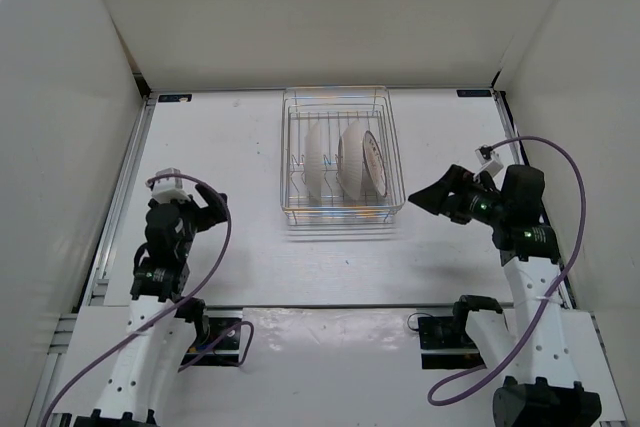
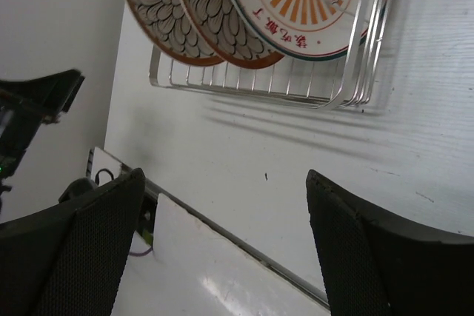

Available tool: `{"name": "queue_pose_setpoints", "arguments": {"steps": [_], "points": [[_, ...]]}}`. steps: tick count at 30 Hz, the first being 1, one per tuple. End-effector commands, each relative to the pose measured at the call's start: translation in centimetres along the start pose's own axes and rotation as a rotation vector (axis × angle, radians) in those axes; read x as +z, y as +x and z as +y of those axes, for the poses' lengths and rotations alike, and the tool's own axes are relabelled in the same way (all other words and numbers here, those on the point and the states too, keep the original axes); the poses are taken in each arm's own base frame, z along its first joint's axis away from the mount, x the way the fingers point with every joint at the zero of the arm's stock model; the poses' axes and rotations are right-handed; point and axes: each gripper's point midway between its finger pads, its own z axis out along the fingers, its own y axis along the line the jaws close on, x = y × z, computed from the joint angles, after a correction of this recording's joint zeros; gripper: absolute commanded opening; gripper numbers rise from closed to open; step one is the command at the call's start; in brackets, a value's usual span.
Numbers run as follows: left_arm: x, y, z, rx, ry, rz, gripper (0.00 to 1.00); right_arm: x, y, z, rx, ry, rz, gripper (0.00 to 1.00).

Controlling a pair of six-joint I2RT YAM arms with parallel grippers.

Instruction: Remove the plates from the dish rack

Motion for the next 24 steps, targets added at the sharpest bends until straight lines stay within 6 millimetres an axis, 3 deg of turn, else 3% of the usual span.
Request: {"name": "queue_pose_setpoints", "arguments": {"steps": [1,3,4,5,7,8,13,14,15,19,24], "points": [[-2.4,-2.5,-4.2,-0.077,0.138,0.089,1.00,-0.6,-1.4,-0.3,0.035,0.079,-0.055,0.90],[-3.5,-0.3,-5.0,-0.040,0.178,0.257,1.00,-0.5,-1.6,-1.0,0.070,0.116,-0.070,0.90],[-4.4,-1.6,-6.0,-0.005,0.227,0.267,1.00,-0.4,-1.7,-1.0,0.064,0.110,-0.065,0.90],[-6.4,-0.7,-5.9,0.052,0.239,0.372,1.00,0.0,-2.3,0.5,0.005,0.011,-0.079,0.90],[-6.6,-1.0,-6.0,0.083,0.243,0.391,1.00,0.3,-2.0,2.1,-0.042,-0.110,-0.062,0.90],[-6.6,-0.7,-5.7,0.123,0.246,0.398,1.00,0.5,-3.0,2.7,-0.057,-0.148,-0.098,0.90],[-6.8,3.4,-4.8,0.181,0.237,0.557,1.00,2.1,-5.7,3.5,-0.142,-0.167,-0.090,0.90],[-7.0,3.3,-5.6,0.172,0.276,0.584,1.00,3.3,-5.6,2.7,-0.147,-0.156,-0.053,0.88],[-7.4,3.8,-5.7,0.169,0.282,0.626,1.00,3.5,-6.6,4.1,-0.188,-0.170,-0.066,0.86],[-7.0,3.6,-4.3,0.186,0.185,0.665,1.00,6.2,-7.6,5.3,-0.283,-0.169,-0.062,0.76],[-7.6,3.2,-4.1,0.182,0.186,0.594,1.00,10.6,-6.9,2.9,-0.302,-0.082,0.044,0.51]]}}
